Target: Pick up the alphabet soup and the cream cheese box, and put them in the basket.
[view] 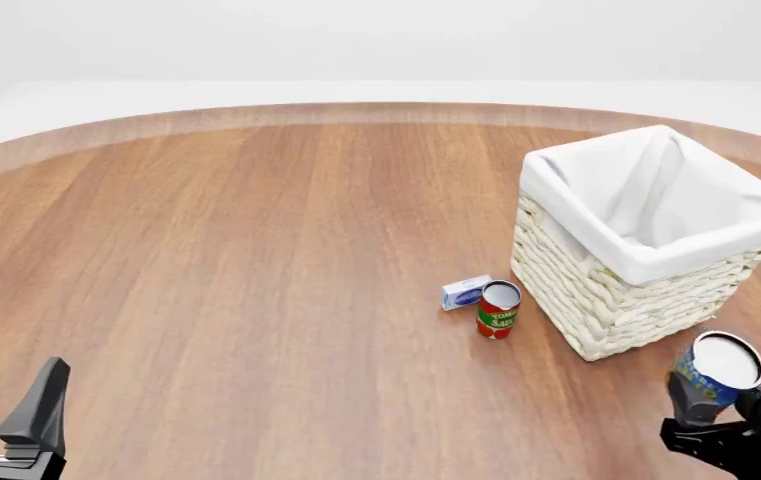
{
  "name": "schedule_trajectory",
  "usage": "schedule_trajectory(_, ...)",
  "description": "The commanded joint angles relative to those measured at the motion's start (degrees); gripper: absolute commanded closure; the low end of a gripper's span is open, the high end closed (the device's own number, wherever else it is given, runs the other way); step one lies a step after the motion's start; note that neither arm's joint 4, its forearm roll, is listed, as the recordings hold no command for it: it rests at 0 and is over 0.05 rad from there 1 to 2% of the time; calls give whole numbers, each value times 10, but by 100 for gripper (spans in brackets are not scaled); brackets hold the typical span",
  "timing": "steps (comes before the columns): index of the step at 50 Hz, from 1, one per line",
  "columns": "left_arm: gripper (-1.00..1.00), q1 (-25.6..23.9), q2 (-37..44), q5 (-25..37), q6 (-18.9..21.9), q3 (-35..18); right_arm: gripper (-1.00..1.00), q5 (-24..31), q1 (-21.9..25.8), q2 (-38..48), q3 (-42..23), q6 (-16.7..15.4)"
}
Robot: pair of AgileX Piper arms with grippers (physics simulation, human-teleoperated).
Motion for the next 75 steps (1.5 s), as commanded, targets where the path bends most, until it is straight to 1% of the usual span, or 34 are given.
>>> schedule_trajectory(1,-100,0,0,0,0,0,100,60,-4,-73,-12,11)
schedule_trajectory(11,-100,0,0,0,-1,0,100,118,-7,-112,-44,9)
schedule_trajectory(19,-100,0,0,0,0,0,100,149,-13,-127,-73,1)
schedule_trajectory(24,-100,0,0,0,0,0,100,168,-7,-140,-95,4)
schedule_trajectory(28,-100,0,0,0,0,0,100,173,-3,-141,-107,7)
schedule_trajectory(32,-100,0,0,0,0,0,100,192,3,-155,-124,10)
schedule_trajectory(37,-100,0,0,0,0,0,100,219,4,-172,-150,15)
schedule_trajectory(51,-100,0,0,0,0,0,100,267,4,-184,-222,17)
schedule_trajectory(55,-100,0,0,0,0,0,100,267,6,-177,-242,22)
schedule_trajectory(63,-100,0,0,0,0,0,100,272,17,-165,-273,18)
schedule_trajectory(67,-100,0,0,0,0,0,100,261,18,-148,-287,18)
schedule_trajectory(75,-100,0,0,0,0,0,100,257,21,-124,-325,16)
